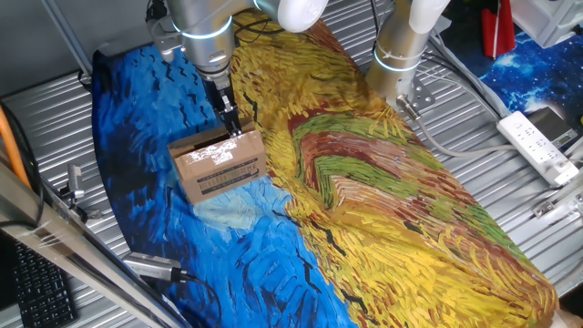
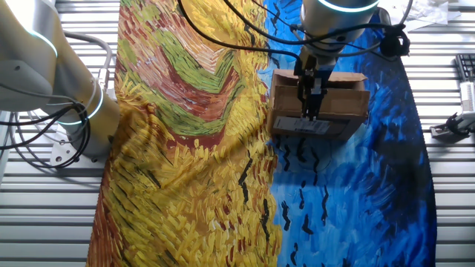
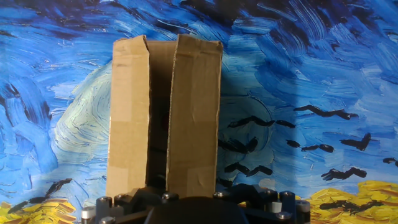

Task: Open a box

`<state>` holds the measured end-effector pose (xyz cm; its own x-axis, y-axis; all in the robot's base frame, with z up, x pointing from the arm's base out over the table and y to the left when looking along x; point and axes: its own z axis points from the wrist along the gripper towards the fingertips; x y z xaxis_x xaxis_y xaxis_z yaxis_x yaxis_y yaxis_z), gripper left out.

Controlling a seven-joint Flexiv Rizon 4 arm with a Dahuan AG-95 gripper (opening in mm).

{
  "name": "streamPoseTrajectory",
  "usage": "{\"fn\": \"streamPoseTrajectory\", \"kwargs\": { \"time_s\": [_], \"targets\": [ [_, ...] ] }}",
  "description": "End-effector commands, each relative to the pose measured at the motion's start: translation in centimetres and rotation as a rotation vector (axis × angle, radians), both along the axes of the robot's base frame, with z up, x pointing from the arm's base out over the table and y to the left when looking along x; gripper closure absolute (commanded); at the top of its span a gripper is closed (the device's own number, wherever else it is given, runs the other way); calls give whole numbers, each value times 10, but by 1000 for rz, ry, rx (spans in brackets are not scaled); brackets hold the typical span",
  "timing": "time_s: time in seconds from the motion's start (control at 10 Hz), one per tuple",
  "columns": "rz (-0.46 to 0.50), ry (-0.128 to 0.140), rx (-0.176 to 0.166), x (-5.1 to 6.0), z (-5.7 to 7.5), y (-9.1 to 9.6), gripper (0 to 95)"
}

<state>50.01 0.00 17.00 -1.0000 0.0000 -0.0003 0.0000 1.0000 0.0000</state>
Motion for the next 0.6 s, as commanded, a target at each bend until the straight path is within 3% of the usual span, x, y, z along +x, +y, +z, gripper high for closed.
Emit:
{"fn": "streamPoseTrajectory", "kwargs": {
  "time_s": [0.1, 0.6],
  "targets": [
    [119, 30, 58, 0, 0, 0, 950],
    [118, 36, 49, 1, 2, 1, 950]
  ]
}}
